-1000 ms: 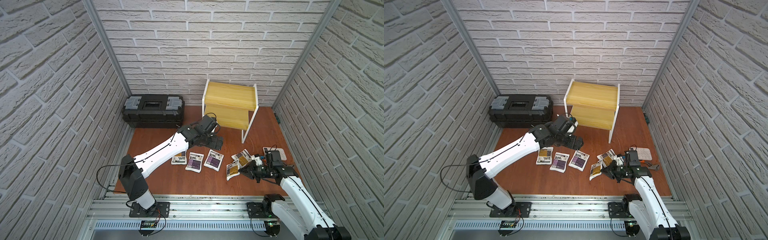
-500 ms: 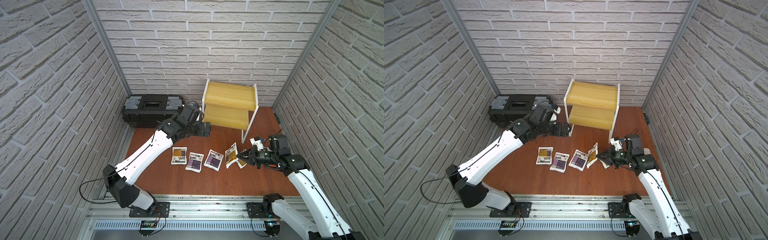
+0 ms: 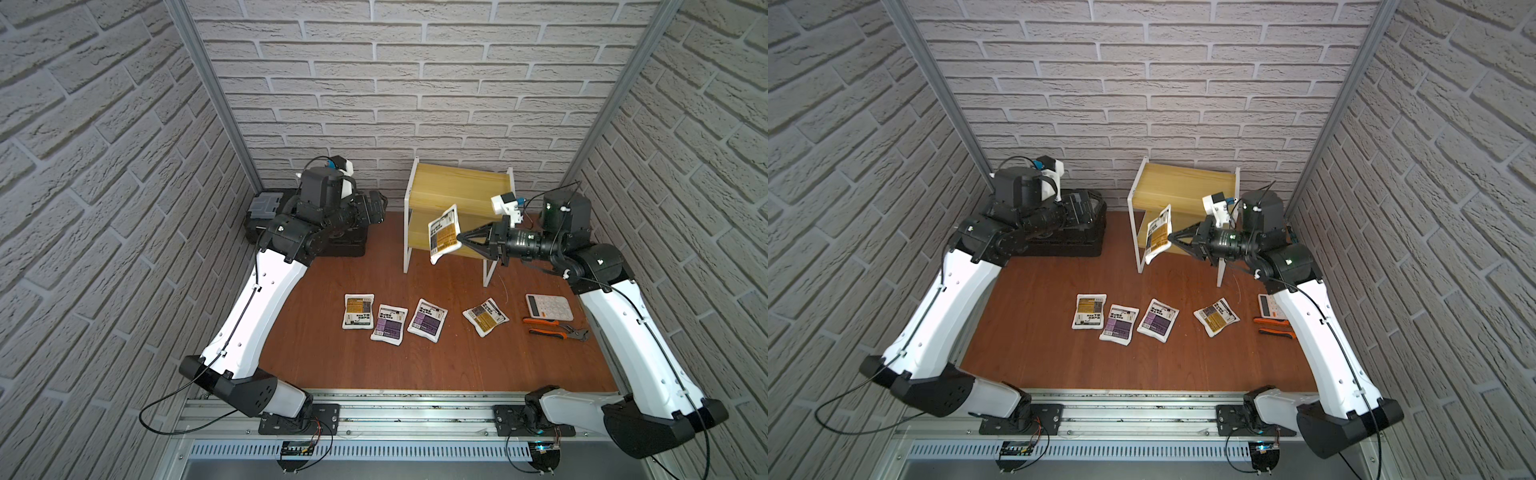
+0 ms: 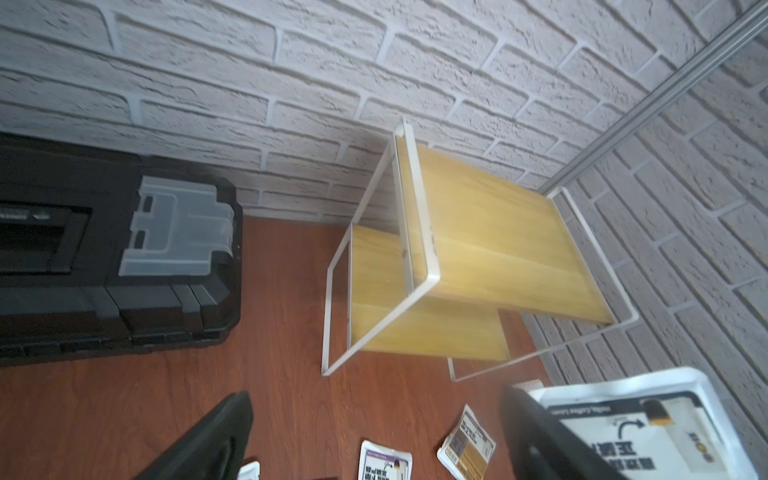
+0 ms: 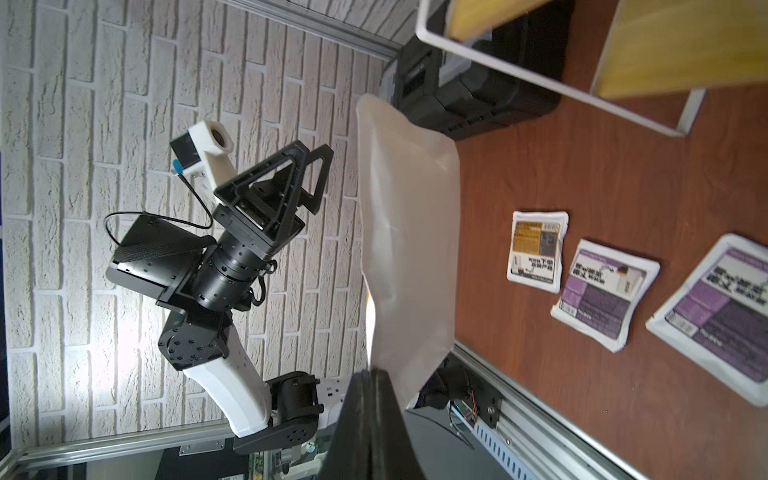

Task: Place the bagged coffee beans on the shelf by color
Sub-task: Place the bagged coffee beans on the shelf.

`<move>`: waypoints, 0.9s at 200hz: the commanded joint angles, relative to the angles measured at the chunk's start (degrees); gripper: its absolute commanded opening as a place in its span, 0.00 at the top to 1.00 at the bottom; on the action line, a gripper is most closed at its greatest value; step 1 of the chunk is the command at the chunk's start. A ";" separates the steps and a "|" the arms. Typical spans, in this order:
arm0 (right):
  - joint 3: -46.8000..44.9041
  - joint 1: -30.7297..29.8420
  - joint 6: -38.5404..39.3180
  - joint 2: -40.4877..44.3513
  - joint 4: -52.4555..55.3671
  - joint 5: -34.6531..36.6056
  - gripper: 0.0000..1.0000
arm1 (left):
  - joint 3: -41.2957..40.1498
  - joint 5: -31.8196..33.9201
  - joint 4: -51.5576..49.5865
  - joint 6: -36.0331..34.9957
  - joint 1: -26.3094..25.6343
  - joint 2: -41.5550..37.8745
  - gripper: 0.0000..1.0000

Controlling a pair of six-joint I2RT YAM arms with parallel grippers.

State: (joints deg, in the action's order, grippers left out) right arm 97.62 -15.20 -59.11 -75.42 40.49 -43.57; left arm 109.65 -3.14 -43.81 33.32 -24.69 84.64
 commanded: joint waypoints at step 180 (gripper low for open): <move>32.58 3.86 5.67 -35.01 5.86 13.14 0.97 | 8.25 -8.11 0.21 -3.20 7.37 14.24 0.02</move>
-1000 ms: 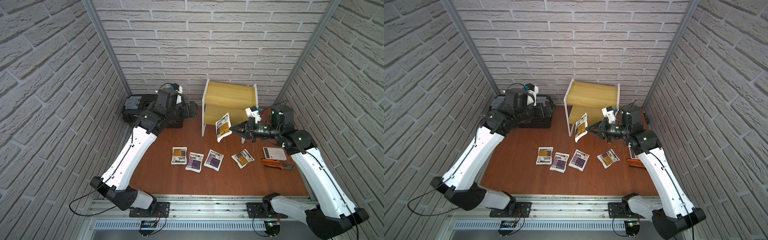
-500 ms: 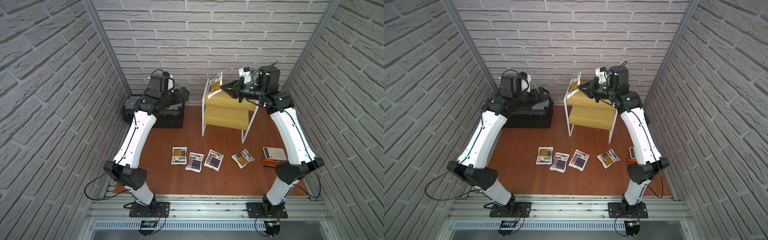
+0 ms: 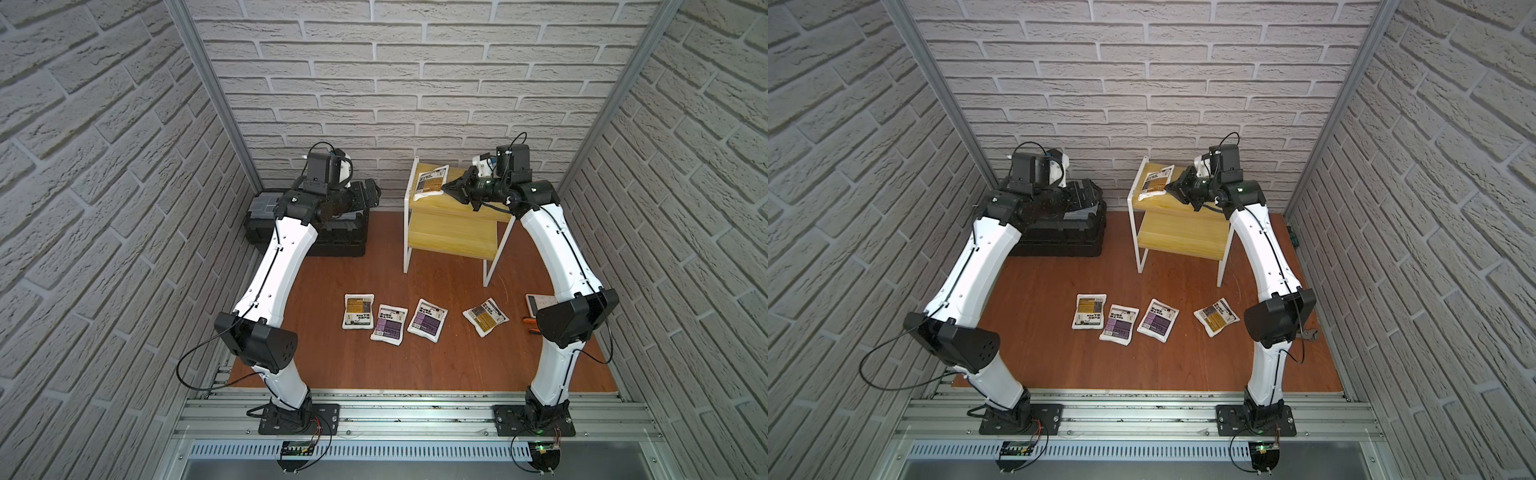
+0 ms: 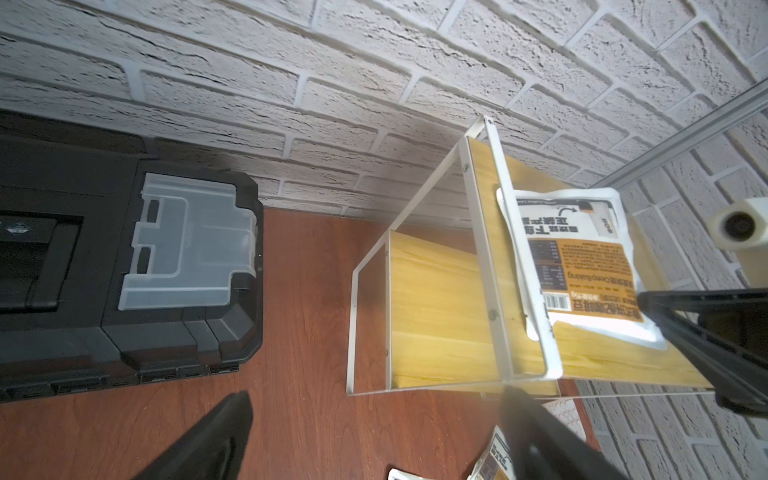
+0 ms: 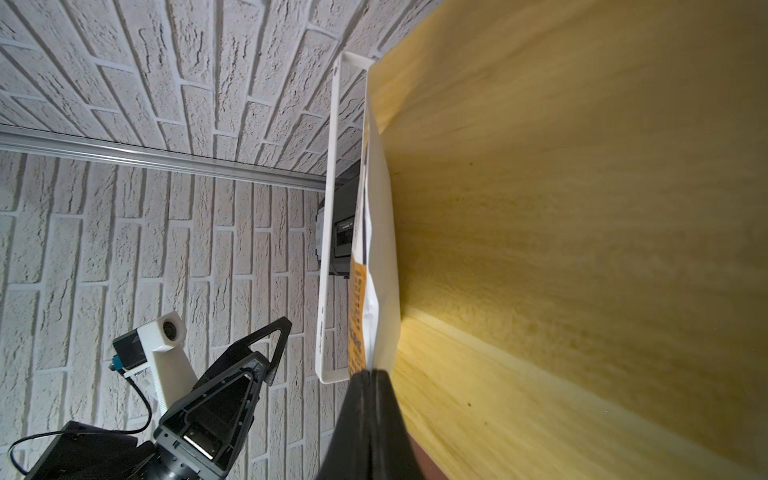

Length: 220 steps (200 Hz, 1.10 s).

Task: Place the bagged coffee beans on the shelf by color
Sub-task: Place the bagged coffee beans on the shelf.

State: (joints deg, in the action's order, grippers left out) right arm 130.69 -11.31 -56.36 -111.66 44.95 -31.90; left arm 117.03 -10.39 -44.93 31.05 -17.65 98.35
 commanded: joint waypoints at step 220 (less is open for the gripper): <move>1.83 0.54 2.04 1.05 -1.08 2.00 0.42 | 0.54 -1.04 2.08 -1.16 -0.78 1.06 0.02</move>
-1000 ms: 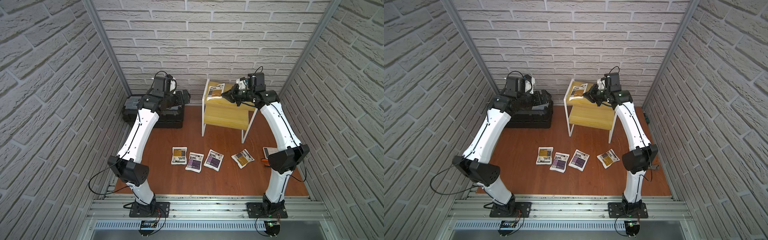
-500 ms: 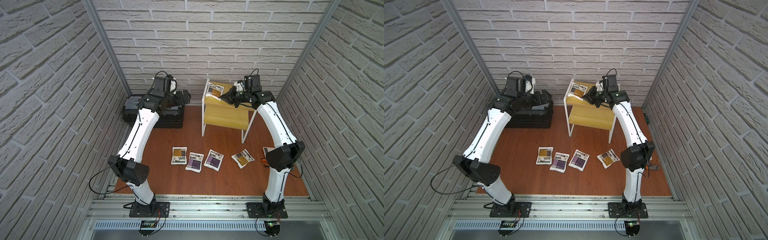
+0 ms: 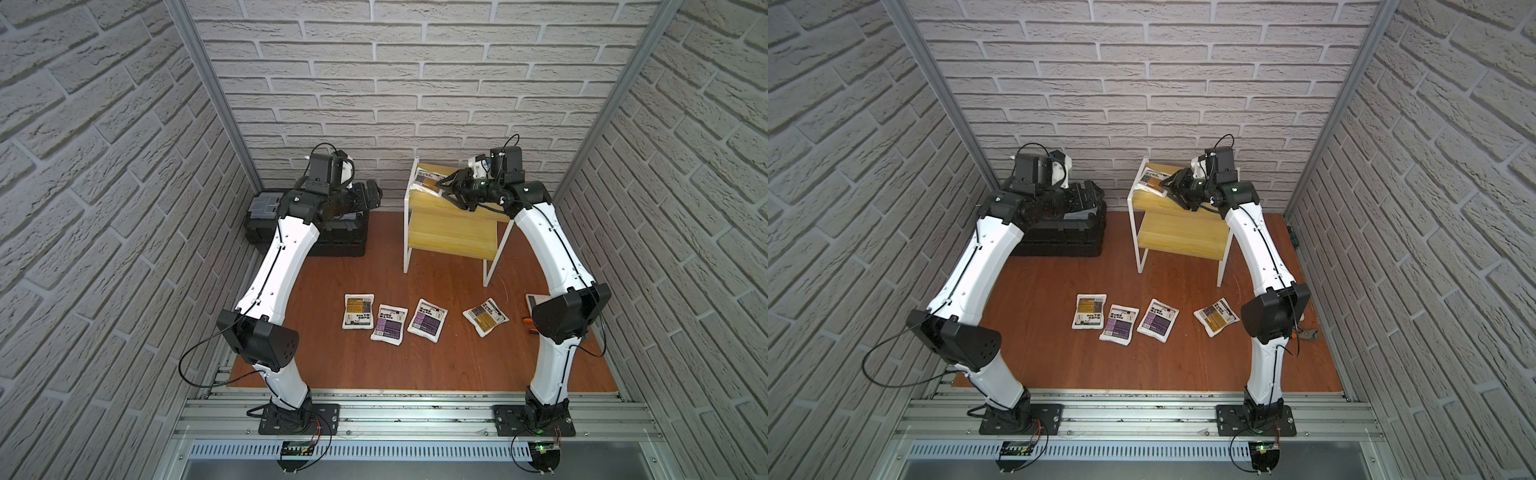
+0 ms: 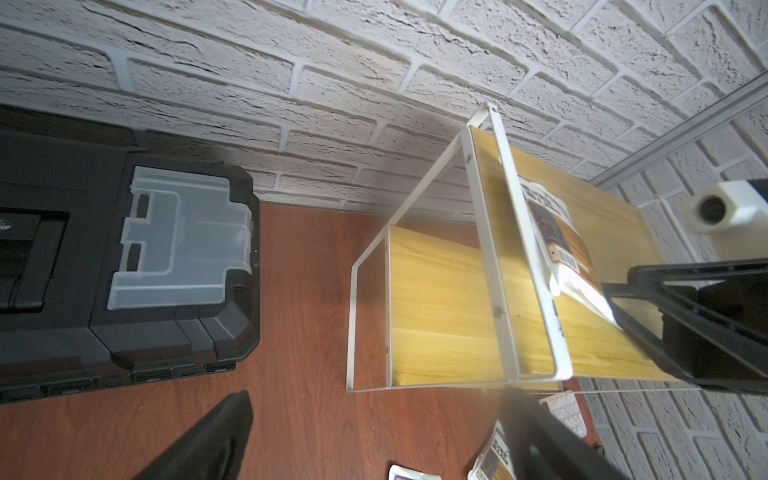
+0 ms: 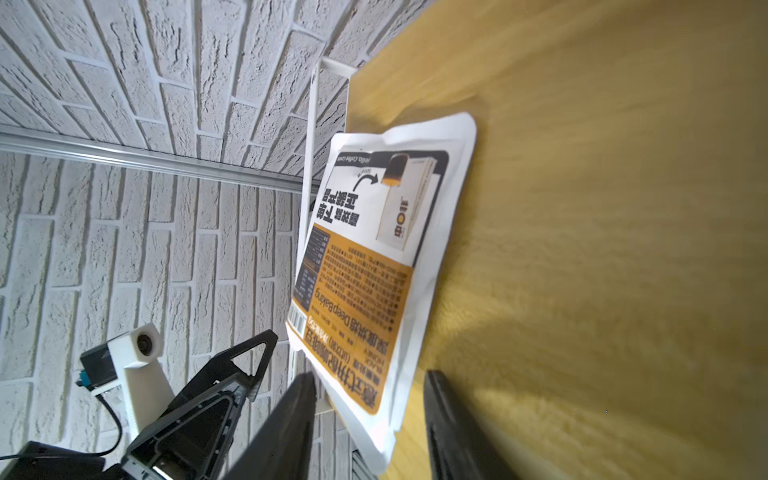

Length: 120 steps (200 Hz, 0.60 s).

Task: Place the bagged coffee beans on the shelf by color
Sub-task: Place the bagged coffee beans on the shelf.

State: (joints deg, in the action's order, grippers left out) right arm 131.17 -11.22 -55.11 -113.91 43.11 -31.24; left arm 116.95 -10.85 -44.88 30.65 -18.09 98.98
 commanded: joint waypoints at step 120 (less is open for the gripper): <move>-9.69 1.22 5.44 20.54 1.41 -1.62 0.21 | -3.14 4.28 -1.09 -6.01 -5.75 -6.36 0.01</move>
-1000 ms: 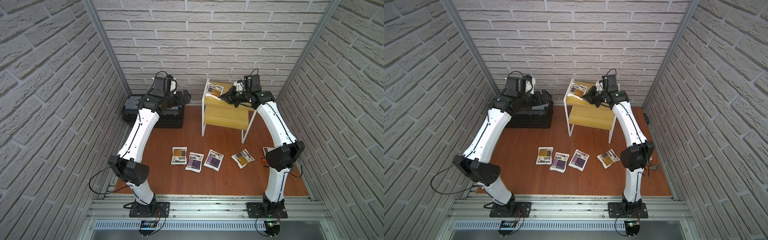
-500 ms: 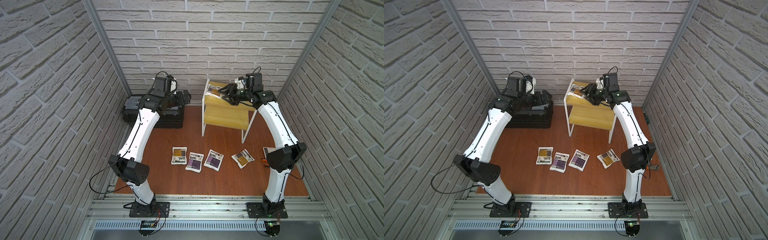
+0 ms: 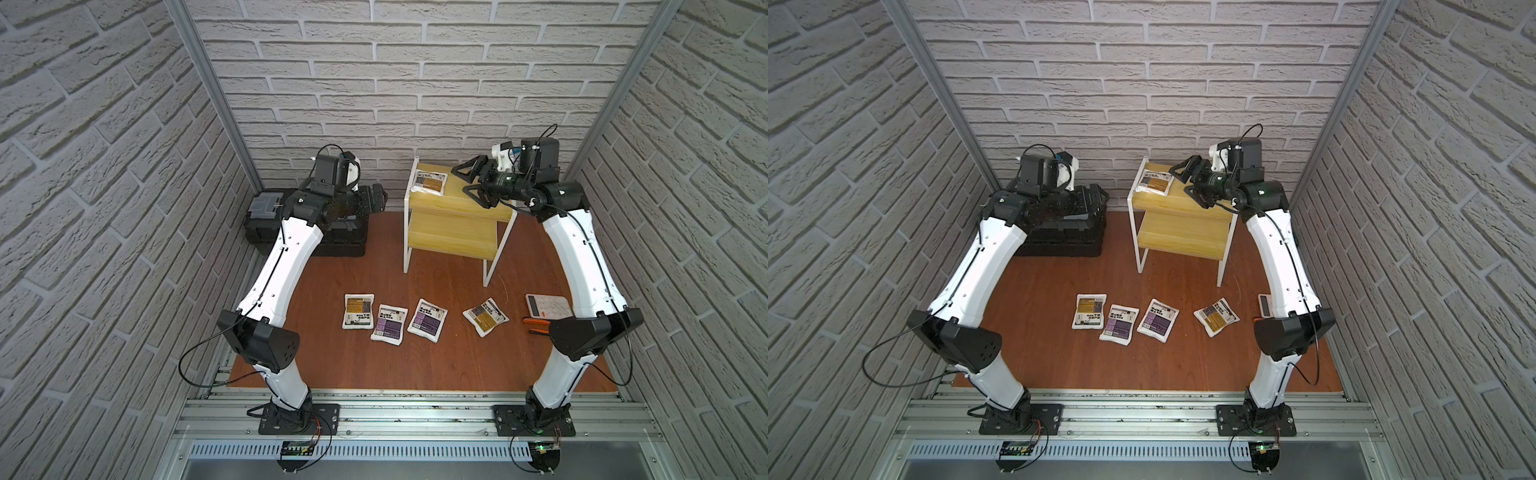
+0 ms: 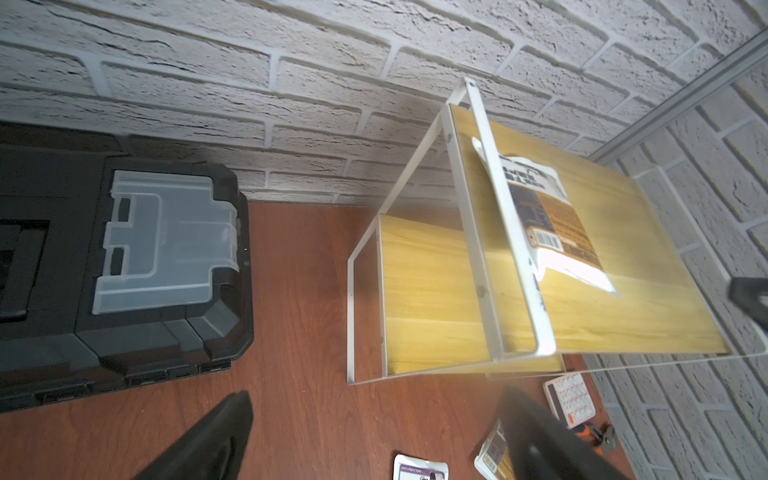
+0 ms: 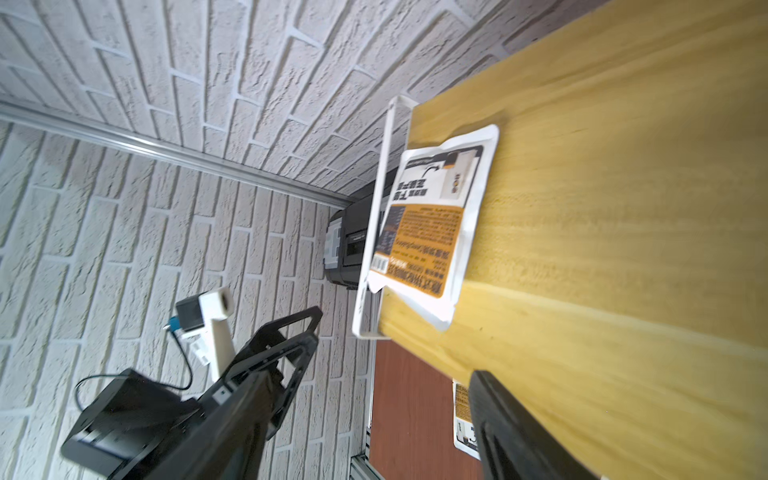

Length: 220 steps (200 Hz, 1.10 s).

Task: Place the bagged coffee beans on the shelf by color
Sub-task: Place the bagged coffee beans on the shelf, then pick up the bagged coffee beans at the center of the board.

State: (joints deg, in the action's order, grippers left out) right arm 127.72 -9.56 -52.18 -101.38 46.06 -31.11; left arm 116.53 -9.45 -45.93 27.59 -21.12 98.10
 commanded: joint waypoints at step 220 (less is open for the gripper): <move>-86.65 10.95 8.20 35.40 -7.35 22.37 0.08 | -50.35 18.70 19.62 5.72 -23.17 -20.36 0.01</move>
State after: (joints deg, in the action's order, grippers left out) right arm 40.45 -0.10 -45.95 -63.48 42.48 -12.27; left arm 66.72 9.58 -30.28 33.04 -44.03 76.23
